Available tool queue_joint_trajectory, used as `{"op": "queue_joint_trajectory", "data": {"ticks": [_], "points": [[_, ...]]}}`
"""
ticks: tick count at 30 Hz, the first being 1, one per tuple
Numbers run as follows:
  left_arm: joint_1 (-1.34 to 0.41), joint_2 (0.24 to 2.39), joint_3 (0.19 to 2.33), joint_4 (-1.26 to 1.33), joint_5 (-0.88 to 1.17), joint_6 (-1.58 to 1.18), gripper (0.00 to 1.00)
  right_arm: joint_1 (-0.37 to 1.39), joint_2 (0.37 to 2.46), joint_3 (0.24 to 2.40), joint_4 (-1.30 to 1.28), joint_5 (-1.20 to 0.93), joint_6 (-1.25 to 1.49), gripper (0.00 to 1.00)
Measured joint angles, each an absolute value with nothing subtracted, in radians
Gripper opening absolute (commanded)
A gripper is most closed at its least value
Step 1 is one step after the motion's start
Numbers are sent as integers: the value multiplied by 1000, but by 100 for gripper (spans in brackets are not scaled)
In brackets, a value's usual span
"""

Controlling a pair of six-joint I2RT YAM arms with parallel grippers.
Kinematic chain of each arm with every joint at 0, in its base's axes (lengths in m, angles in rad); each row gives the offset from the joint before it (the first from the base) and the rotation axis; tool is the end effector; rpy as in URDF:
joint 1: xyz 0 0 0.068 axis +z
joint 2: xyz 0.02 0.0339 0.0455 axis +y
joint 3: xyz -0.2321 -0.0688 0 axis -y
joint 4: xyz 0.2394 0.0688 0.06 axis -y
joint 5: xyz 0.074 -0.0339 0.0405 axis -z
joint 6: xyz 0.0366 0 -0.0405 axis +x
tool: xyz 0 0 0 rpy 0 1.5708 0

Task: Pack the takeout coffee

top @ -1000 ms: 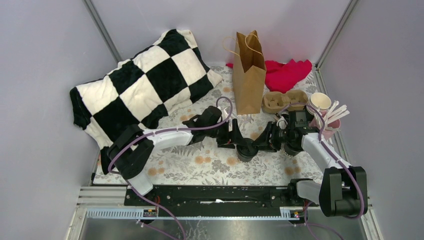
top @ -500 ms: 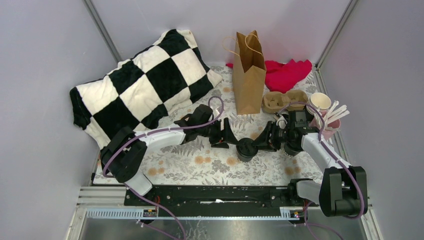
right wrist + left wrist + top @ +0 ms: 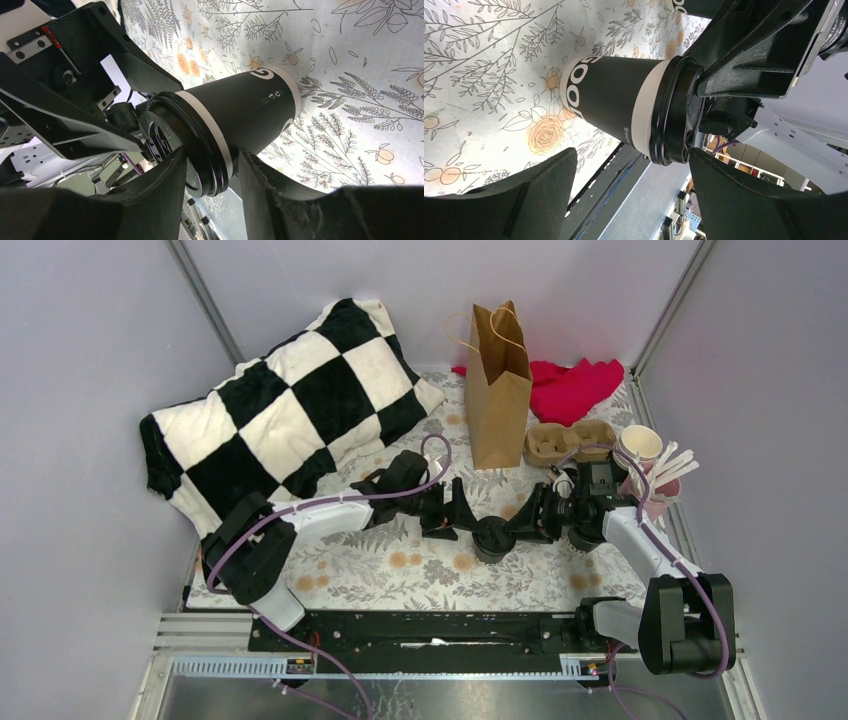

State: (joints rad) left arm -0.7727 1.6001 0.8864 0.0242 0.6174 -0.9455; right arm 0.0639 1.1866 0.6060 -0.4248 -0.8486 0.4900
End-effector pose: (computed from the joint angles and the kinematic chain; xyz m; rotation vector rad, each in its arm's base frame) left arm 0.2195 -0.2436 0.1681 0.1660 2.6368 -1.4771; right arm 0.2165 0.0414 0.1646 0.2108 2.5465 1.3021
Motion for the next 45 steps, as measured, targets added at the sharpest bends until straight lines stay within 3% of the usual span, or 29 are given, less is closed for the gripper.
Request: {"op": "queue_joint_trajectory", "data": {"ticks": [10,20,29,33,39,45], "points": [[-783,1607,848,85,633,-962,65,65,1187,606,-431,-850,478,48],[-756,1631,737,315,685,-1026,62,70,1191,589,-404,-857,514,47],[-750,1596,809,142,653,-945,88,70,1190,592,-408,-856,521,48],[-741,1592,886,30,648,-915,92,70,1190,597,-411,-854,511,48],[-727,1579,926,20,647,-926,64,70,1190,605,-419,-846,497,48],[-695,1544,856,64,648,-968,56,70,1193,616,-433,-837,485,47]]}}
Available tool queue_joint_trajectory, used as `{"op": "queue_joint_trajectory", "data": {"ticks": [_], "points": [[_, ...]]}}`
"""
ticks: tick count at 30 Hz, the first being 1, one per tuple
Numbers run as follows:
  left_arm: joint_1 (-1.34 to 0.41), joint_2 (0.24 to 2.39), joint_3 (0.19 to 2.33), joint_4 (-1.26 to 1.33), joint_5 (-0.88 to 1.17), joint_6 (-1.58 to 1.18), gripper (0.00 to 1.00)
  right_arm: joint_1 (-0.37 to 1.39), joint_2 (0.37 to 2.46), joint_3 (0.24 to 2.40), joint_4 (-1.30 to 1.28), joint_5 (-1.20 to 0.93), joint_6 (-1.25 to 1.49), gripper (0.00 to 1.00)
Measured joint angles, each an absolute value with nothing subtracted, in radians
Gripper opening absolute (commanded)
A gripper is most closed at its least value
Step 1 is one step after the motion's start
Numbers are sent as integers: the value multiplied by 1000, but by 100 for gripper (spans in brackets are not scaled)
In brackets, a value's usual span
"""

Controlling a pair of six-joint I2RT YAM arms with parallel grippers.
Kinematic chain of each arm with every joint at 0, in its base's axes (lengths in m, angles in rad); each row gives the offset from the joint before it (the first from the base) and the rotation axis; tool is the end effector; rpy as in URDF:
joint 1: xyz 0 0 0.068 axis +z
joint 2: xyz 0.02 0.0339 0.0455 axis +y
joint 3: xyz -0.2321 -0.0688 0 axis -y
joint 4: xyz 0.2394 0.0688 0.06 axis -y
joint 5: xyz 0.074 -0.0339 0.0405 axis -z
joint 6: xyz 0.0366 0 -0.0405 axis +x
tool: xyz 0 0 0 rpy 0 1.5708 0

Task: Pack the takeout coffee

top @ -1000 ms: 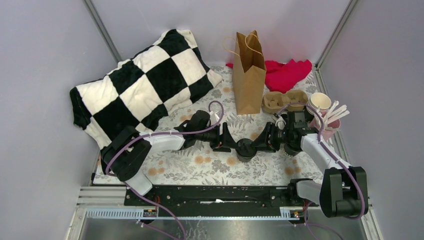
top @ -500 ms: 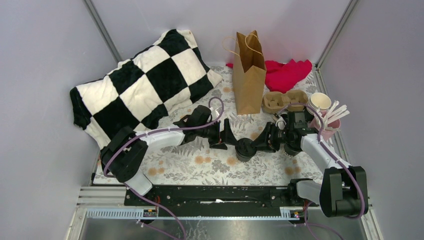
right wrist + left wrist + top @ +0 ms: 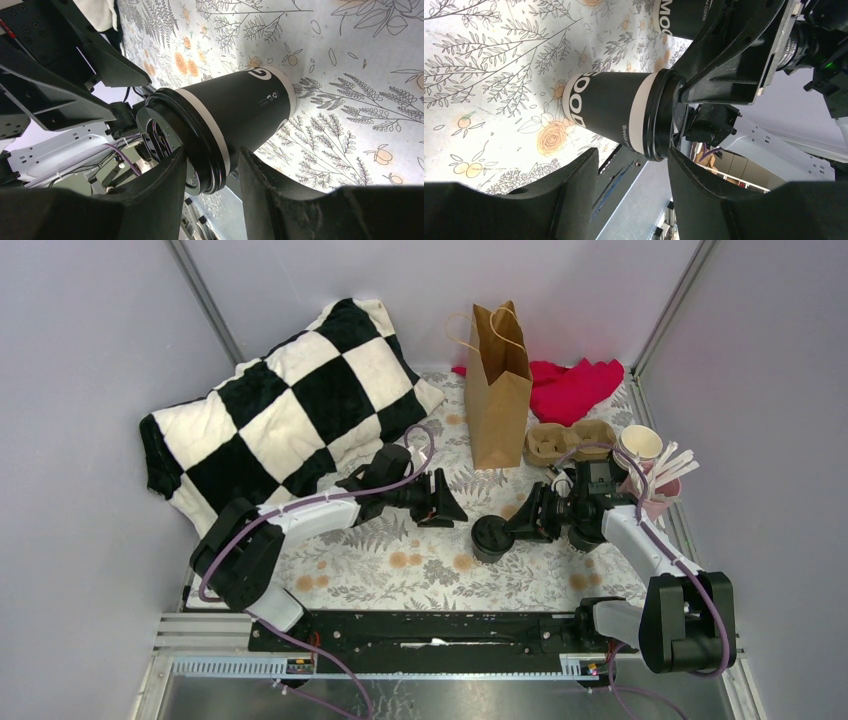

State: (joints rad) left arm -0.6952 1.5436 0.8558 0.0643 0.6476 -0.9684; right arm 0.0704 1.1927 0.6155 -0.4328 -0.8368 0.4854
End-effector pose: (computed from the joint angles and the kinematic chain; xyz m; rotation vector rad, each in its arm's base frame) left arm 0.2320 -0.2223 0.1796 0.0863 2.5560 -1.5246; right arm 0.2176 0.0426 0.1654 0.2052 2.5550 1.2880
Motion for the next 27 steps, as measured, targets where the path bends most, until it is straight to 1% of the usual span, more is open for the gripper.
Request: {"op": "queue_joint_trajectory", "data": {"ticks": [3,7,12,20,27], "points": [[-693,1544,840,71,649,-973,56,70,1198,620,-434,-835,479,47],[-697,1551,828,89,656,-977,61,70,1198,620,-435,-836,476,47],[-720,1572,808,107,659,-978,59,70,1198,620,-435,-836,475,47],[-747,1591,796,113,663,-977,64,70,1198,620,-435,-836,475,47],[-748,1591,796,126,661,-978,63,70,1198,620,-435,-836,472,47]]}}
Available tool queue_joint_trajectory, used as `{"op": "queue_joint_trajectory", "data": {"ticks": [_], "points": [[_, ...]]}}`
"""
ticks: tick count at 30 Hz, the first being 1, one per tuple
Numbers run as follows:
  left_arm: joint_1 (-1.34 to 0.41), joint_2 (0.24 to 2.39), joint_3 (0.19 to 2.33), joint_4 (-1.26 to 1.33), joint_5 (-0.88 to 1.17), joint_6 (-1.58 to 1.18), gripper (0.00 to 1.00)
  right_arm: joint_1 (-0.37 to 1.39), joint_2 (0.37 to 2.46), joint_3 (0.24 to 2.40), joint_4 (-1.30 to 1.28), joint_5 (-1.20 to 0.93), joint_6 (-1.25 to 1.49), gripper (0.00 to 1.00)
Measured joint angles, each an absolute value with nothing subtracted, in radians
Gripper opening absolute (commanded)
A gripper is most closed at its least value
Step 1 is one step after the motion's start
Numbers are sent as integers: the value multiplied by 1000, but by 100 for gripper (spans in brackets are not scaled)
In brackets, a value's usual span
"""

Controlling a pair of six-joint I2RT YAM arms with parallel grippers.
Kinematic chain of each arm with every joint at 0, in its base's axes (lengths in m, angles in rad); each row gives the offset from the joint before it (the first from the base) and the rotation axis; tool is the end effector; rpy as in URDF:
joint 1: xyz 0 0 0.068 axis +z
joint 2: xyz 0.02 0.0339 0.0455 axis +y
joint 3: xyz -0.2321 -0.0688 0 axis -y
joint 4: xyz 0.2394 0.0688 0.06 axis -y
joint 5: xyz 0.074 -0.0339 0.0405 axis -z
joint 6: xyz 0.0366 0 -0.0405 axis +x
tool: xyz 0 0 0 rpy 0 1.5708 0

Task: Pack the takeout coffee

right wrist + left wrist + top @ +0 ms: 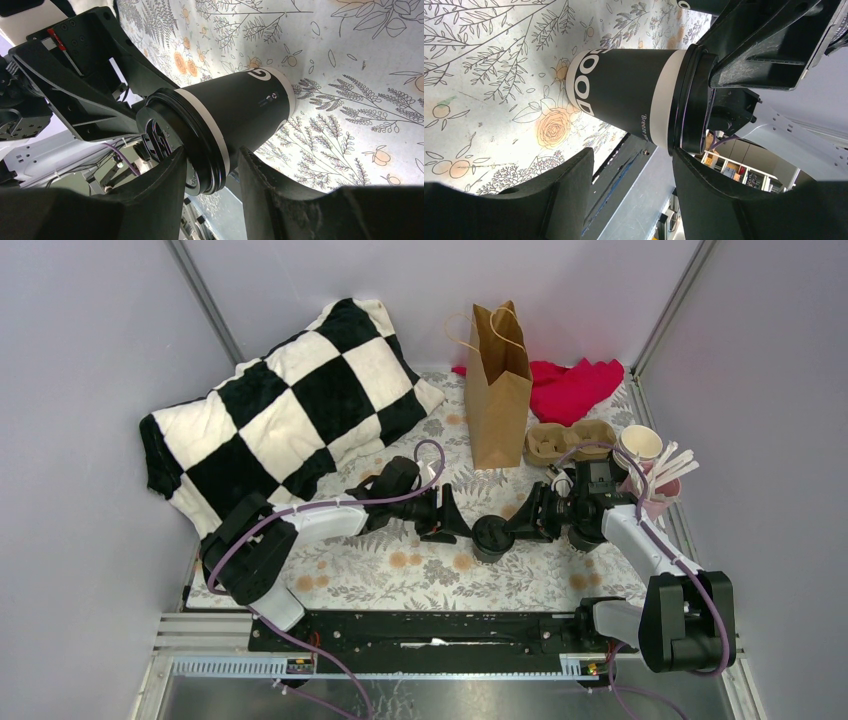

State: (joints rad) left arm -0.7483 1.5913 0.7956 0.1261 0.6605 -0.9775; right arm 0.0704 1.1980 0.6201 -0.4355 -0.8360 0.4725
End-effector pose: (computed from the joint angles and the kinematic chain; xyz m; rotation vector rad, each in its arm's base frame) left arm 0.2162 -0.2313 0.1527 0.1310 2.6317 -1.5348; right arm 0.2184 0.0426 0.1655 0.1911 2.5553 1.2828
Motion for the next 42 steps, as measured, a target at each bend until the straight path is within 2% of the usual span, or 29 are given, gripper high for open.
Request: {"op": "queue_joint_trajectory", "data": {"ticks": [27,42], "points": [[-750,1589,798,130,656,-988,65,70,1198,620,-435,-836,468,47],[-750,1615,808,125,678,-991,73,69,1206,625,-433,-836,468,47]]}}
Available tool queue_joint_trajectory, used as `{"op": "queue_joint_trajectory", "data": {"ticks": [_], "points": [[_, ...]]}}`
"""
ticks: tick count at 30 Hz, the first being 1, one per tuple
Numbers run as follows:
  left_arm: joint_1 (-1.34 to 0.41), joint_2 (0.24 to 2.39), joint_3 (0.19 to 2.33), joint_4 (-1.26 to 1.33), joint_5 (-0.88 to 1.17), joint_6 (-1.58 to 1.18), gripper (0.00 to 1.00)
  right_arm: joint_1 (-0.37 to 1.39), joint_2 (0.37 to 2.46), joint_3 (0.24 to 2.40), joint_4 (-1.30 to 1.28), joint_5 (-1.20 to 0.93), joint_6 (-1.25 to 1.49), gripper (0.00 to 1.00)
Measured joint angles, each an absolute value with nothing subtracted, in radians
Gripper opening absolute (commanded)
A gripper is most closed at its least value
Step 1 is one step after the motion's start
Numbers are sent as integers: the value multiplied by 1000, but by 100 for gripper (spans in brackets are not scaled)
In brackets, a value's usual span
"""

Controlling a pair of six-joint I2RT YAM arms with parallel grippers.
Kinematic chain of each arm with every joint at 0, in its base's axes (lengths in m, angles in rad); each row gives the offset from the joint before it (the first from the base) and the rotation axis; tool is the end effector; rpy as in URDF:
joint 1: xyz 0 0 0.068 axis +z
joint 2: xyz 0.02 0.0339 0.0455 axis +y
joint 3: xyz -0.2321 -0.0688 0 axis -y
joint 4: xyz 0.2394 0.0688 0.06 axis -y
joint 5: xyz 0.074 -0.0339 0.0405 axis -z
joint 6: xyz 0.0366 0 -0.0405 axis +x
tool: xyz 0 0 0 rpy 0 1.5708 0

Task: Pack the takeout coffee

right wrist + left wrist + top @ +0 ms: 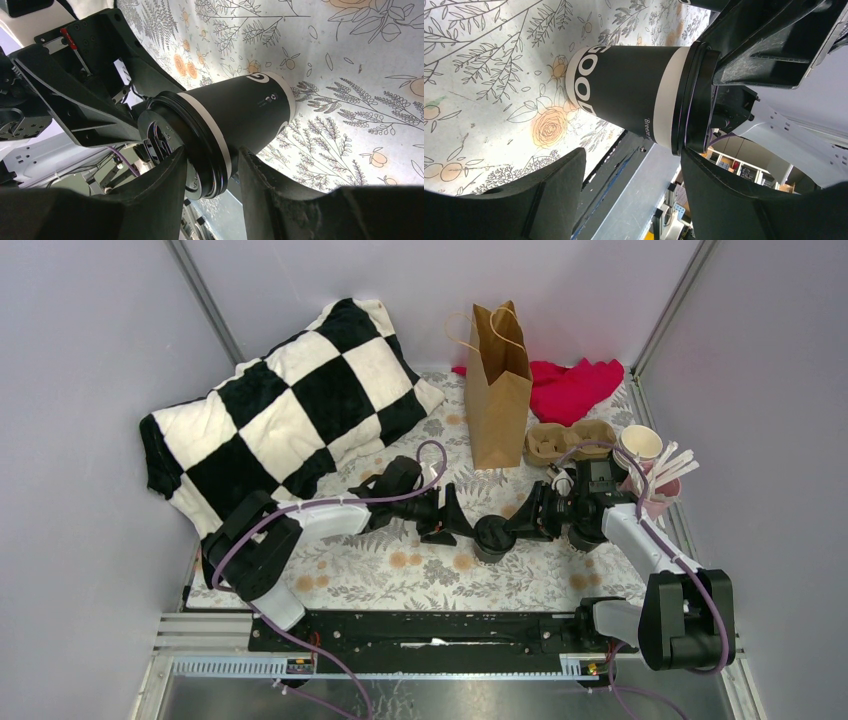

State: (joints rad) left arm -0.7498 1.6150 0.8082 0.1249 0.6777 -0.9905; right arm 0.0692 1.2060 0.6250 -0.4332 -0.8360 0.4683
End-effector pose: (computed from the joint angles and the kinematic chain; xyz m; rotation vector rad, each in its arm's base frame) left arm 0.2177 -0.2340 0.1494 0.1221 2.6558 -1.5502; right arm 0.2199 0.0425 0.1654 0.1876 2.5546 1.2809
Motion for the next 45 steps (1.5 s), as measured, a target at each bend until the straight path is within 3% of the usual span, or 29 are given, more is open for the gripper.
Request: {"op": "queue_joint_trajectory", "data": {"ticks": [18,34,45], "points": [[-752,1632,918,-81,638,-975,75,67,1188,629,-436,-813,468,47],[-763,1597,929,-147,546,-951,91,86,1135,616,-436,-779,474,47],[-763,1587,936,-109,550,-973,81,86,1141,616,-435,-783,476,47]]}}
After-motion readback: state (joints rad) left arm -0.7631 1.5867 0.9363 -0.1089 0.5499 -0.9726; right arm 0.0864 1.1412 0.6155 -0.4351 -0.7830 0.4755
